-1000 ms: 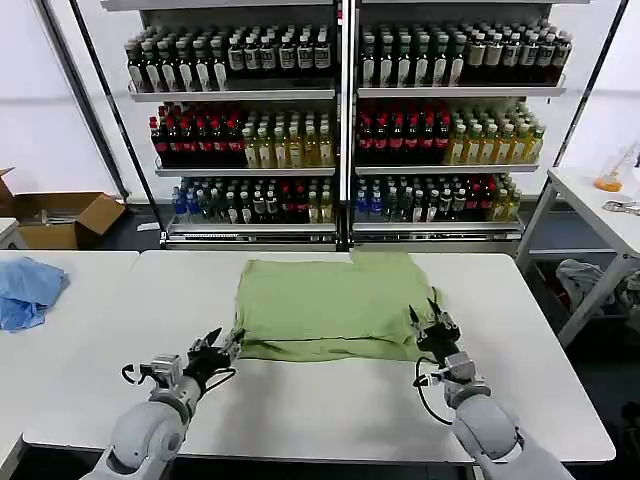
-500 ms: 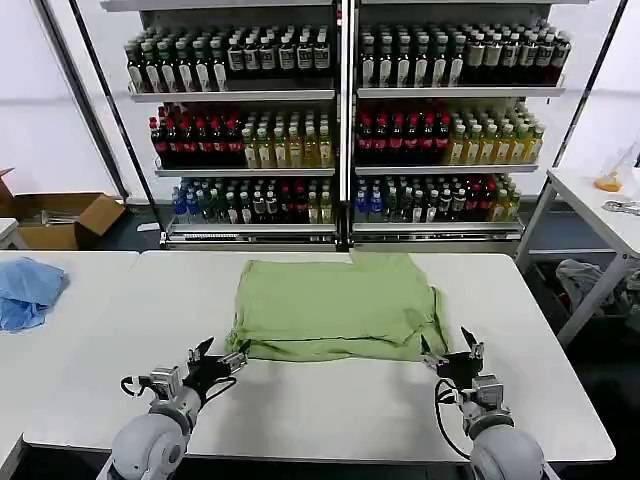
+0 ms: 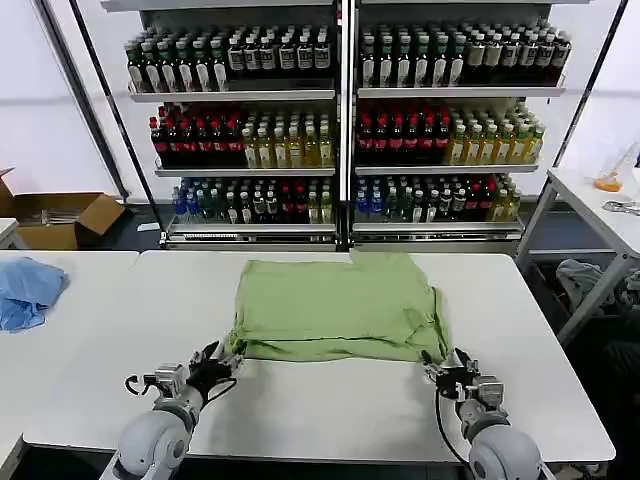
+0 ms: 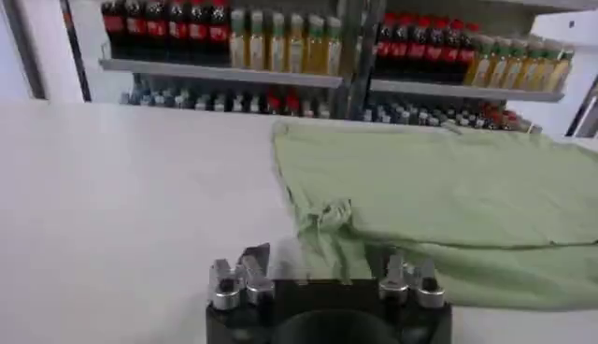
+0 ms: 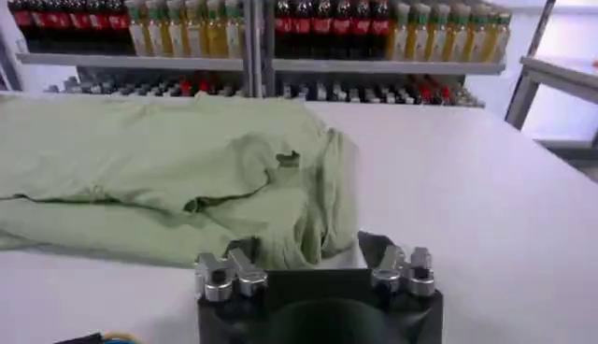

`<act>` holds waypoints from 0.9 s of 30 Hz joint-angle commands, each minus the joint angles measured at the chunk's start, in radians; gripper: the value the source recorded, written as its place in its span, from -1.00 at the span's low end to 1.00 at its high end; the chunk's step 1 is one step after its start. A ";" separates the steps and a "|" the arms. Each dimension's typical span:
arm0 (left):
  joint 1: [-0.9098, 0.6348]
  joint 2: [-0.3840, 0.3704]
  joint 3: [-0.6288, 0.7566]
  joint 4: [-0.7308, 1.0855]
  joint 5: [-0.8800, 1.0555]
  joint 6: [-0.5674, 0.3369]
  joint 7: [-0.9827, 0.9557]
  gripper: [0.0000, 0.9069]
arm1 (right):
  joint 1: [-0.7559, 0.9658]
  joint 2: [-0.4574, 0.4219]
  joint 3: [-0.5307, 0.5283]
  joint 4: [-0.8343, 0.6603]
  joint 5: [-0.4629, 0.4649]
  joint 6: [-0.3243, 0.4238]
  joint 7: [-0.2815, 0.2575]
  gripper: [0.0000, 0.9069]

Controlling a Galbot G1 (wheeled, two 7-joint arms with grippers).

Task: Fold and organize the clothes.

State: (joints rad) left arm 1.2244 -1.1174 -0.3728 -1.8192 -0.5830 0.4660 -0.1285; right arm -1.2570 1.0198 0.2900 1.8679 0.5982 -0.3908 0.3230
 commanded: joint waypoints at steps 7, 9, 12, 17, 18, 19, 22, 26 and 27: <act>-0.004 0.003 -0.002 0.013 -0.025 0.026 0.054 -0.96 | 0.010 -0.001 -0.018 -0.013 0.030 0.002 -0.008 -1.00; -0.007 0.003 -0.007 0.018 -0.041 0.026 0.055 -0.96 | 0.003 -0.004 -0.016 -0.007 0.027 0.006 -0.012 -1.00; 0.000 0.007 -0.016 0.009 -0.062 0.026 0.059 -0.96 | -0.016 -0.012 -0.008 0.011 0.025 0.012 -0.016 -1.00; 0.039 0.010 -0.034 -0.041 -0.081 0.024 0.069 -0.96 | -0.064 -0.024 0.018 0.053 0.023 0.020 -0.017 -1.00; 0.044 0.010 -0.037 -0.047 -0.082 0.024 0.068 -0.96 | -0.078 -0.028 0.026 0.073 0.023 0.020 -0.016 -1.00; 0.051 0.010 -0.041 -0.058 -0.084 0.024 0.069 -0.96 | -0.096 -0.031 0.035 0.088 0.023 0.020 -0.015 -1.00; 0.091 0.009 -0.051 -0.088 -0.086 0.021 0.072 -0.96 | -0.141 -0.038 0.053 0.131 0.018 0.020 -0.016 -1.00; 0.127 0.002 -0.058 -0.114 -0.086 0.020 0.072 -0.96 | -0.187 -0.039 0.072 0.167 0.008 0.020 -0.013 -1.00; 0.133 0.000 -0.060 -0.122 -0.086 0.020 0.072 -0.96 | -0.201 -0.038 0.079 0.176 0.005 0.019 -0.012 -1.00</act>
State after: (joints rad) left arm 1.2982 -1.1158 -0.4247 -1.8873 -0.6563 0.4850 -0.0614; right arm -1.3699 0.9847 0.3393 1.9698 0.6059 -0.3729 0.3103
